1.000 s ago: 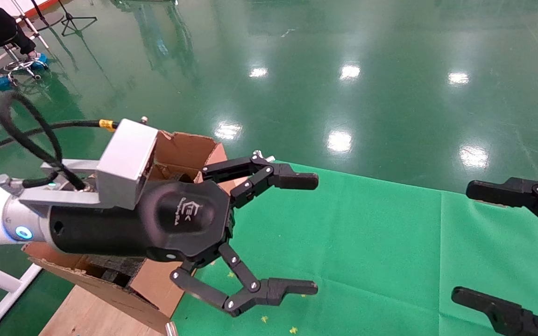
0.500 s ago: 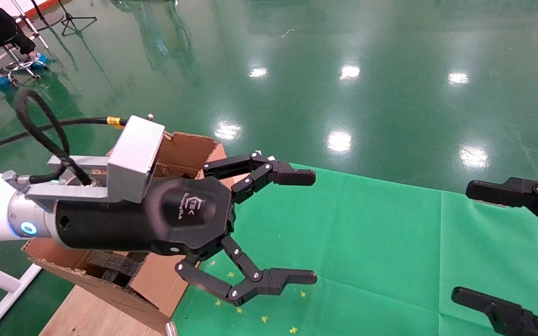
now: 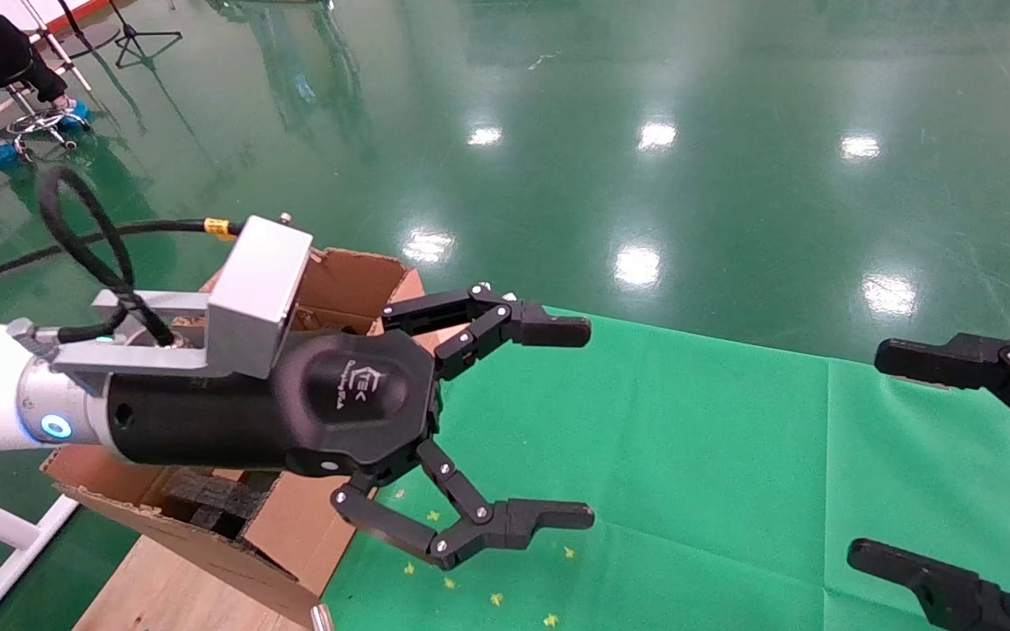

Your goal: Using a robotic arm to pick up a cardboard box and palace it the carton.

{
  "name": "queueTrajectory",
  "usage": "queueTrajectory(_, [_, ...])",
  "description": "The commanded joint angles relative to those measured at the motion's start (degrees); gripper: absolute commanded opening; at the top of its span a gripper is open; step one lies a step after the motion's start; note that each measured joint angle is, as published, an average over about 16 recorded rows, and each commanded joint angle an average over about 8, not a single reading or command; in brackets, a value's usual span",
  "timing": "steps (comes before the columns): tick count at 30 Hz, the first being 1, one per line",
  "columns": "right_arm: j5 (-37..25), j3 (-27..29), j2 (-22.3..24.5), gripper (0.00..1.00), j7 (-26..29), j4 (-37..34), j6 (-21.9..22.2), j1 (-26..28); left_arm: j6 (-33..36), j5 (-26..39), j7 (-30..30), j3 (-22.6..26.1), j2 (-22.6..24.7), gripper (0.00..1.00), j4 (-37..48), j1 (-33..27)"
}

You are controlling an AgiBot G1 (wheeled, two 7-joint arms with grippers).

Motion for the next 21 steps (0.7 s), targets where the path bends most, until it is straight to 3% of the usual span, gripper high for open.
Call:
queueTrajectory(1, [0.0, 0.0, 0.0, 1.00, 0.0, 0.0, 0.0, 0.0, 0.0, 0.0, 0.0, 0.0, 0.0, 1.00, 0.0, 0.0])
queueTrajectory(21, [0.0, 0.0, 0.0, 1.00, 0.0, 0.0, 0.0, 0.0, -0.1, 0.1, -0.1, 0.1, 0.0, 1.00, 0.1, -0.1])
